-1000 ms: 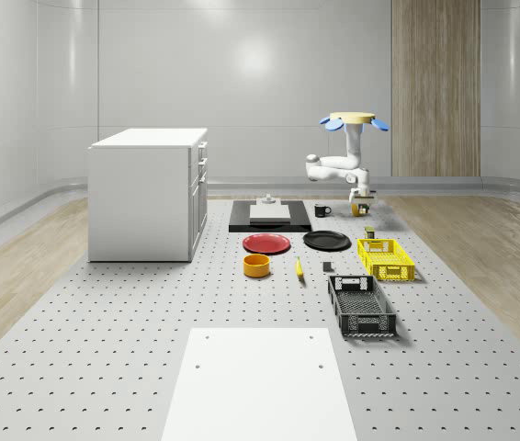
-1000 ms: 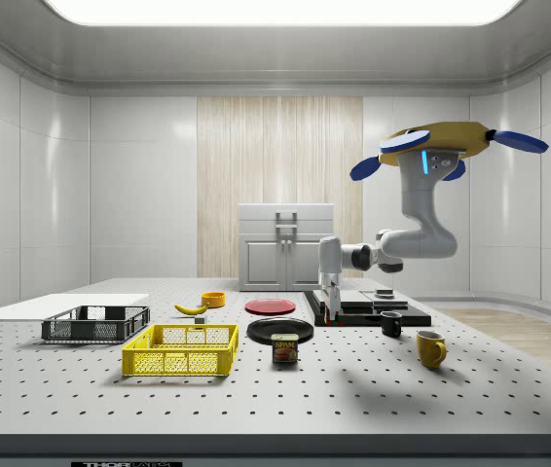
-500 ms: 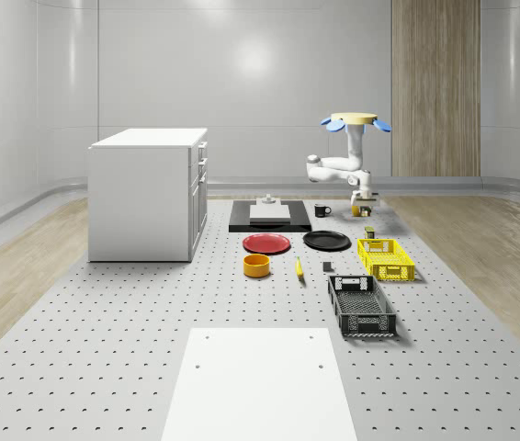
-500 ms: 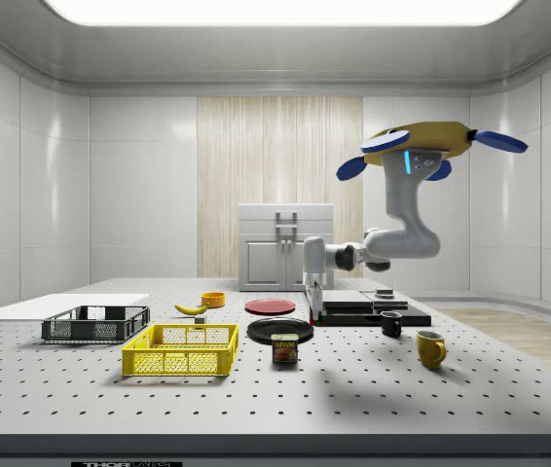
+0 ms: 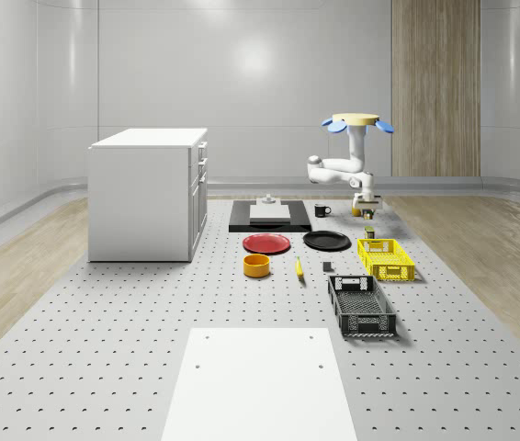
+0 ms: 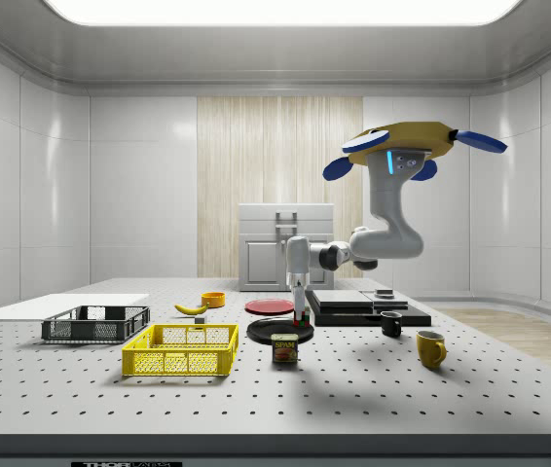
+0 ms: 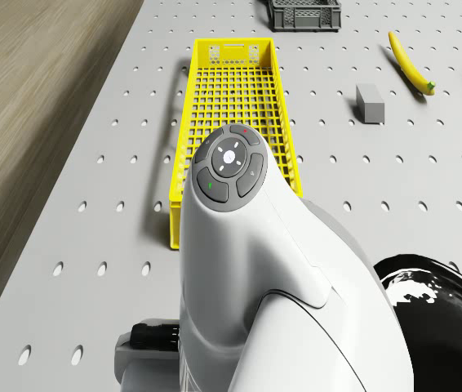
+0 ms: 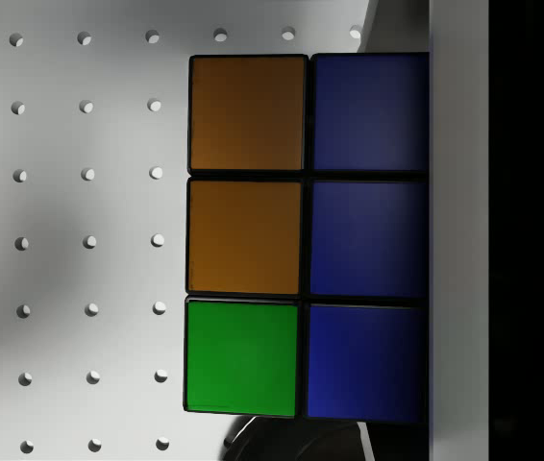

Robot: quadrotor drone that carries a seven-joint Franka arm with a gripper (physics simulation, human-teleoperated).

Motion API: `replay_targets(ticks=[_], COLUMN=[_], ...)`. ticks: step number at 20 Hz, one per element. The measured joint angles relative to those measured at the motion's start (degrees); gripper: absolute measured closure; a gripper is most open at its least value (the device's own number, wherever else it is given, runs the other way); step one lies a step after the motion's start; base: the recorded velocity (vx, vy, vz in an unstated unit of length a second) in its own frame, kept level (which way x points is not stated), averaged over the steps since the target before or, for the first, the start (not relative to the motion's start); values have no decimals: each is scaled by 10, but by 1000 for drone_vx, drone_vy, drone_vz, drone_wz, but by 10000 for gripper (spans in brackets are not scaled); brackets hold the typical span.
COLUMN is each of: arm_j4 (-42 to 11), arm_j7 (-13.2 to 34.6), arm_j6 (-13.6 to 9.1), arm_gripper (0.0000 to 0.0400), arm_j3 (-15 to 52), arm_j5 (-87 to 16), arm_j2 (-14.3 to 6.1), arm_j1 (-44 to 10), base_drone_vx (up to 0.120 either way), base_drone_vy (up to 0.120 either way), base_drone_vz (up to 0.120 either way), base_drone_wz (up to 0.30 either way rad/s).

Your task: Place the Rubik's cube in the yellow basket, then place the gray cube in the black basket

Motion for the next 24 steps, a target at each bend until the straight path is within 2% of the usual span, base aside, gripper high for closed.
replay_targets(ticks=[24], arm_j4=[1], arm_j7=[3], arm_j6=[18], arm_gripper=[113], arm_j3=[2], arm_j5=[8], arm_j2=[-19], arm_j1=[-4], base_drone_vx=[120], base_drone_vy=[0], base_drone_vz=[0], base_drone_wz=[0])
